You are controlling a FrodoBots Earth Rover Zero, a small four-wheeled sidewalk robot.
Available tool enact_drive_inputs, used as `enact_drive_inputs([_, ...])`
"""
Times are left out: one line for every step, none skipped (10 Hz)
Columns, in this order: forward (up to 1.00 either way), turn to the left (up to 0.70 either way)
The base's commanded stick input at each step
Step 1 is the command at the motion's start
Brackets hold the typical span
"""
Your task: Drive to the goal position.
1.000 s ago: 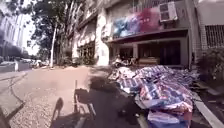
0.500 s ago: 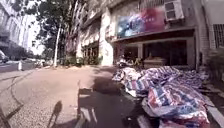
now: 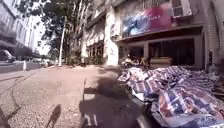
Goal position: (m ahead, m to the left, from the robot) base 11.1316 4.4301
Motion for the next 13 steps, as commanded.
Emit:
enact_drive_inputs([0.44, 0.27])
enact_drive_inputs([0.45, 0.27])
enact_drive_inputs([0.44, 0.27])
enact_drive_inputs([0.44, 0.27])
enact_drive_inputs([0.45, 0.27])
enact_drive_inputs([0.45, 0.27])
enact_drive_inputs([0.45, 0.27])
enact_drive_inputs([0.46, 0.28])
enact_drive_inputs([0.49, 0.26])
enact_drive_inputs([0.51, 0.20])
enact_drive_inputs([0.53, 0.13])
enact_drive_inputs([0.56, 0.14])
enact_drive_inputs([0.57, 0.14])
